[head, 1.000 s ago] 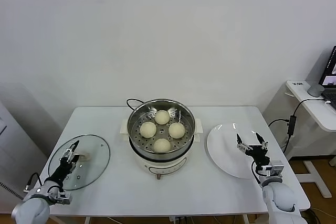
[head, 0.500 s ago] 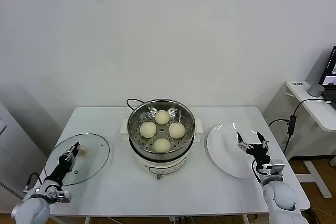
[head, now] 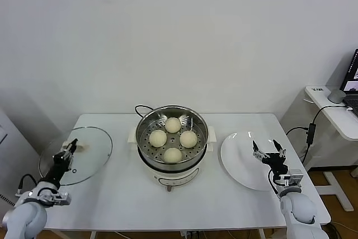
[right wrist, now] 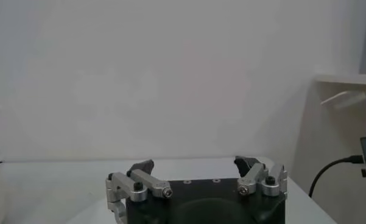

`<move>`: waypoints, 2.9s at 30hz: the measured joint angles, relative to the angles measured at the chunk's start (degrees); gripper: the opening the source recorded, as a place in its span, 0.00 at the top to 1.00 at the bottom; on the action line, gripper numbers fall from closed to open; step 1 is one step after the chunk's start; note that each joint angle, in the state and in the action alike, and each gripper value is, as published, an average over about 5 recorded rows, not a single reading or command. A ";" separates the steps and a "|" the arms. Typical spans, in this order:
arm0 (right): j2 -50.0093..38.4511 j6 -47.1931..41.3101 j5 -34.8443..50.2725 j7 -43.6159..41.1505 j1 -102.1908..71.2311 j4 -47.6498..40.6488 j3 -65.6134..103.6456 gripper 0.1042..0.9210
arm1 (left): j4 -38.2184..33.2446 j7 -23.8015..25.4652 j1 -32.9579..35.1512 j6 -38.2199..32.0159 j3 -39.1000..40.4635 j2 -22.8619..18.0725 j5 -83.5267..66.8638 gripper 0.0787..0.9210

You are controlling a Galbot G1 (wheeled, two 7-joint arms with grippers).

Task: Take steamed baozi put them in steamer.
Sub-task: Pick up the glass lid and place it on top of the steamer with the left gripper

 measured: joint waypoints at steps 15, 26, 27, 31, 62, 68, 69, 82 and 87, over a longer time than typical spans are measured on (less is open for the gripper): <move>-0.12 -0.02 -0.04 -0.24 -0.26 0.37 -0.15 0.12 | -13.63 10.07 -3.07 14.76 6.46 3.88 -6.24 0.96; -0.62 -0.08 0.10 -0.13 0.03 -0.26 0.04 0.12 | -20.21 15.52 -7.84 26.29 17.34 3.74 -3.37 0.96; -0.65 -0.09 0.09 -0.12 0.07 -0.33 0.05 0.12 | -20.63 15.99 -8.41 27.34 18.52 3.59 -2.82 0.96; -0.86 -0.13 0.06 -0.06 0.13 -0.44 0.01 0.12 | -21.66 17.76 -10.70 30.99 23.15 2.67 -0.42 0.96; -0.10 -0.12 -1.01 -0.14 0.32 -1.24 -0.60 0.12 | -16.53 22.43 -20.36 41.06 43.20 -9.79 15.39 0.96; -0.11 -0.08 -1.05 -0.20 0.37 -1.40 -0.63 0.12 | -14.83 22.14 -20.45 41.26 44.43 -11.97 17.32 0.96; -0.10 -0.07 -1.07 -0.21 0.36 -1.44 -0.63 0.12 | -14.60 22.07 -20.46 41.28 44.61 -12.29 17.61 0.96; 0.32 0.01 -1.54 -0.31 0.37 -1.81 -0.69 0.12 | -12.74 21.56 -20.26 41.52 46.30 -15.97 20.35 0.96; 0.42 0.02 -1.58 -0.34 0.39 -1.87 -0.69 0.12 | -12.35 21.52 -19.96 41.54 46.69 -17.02 21.11 0.96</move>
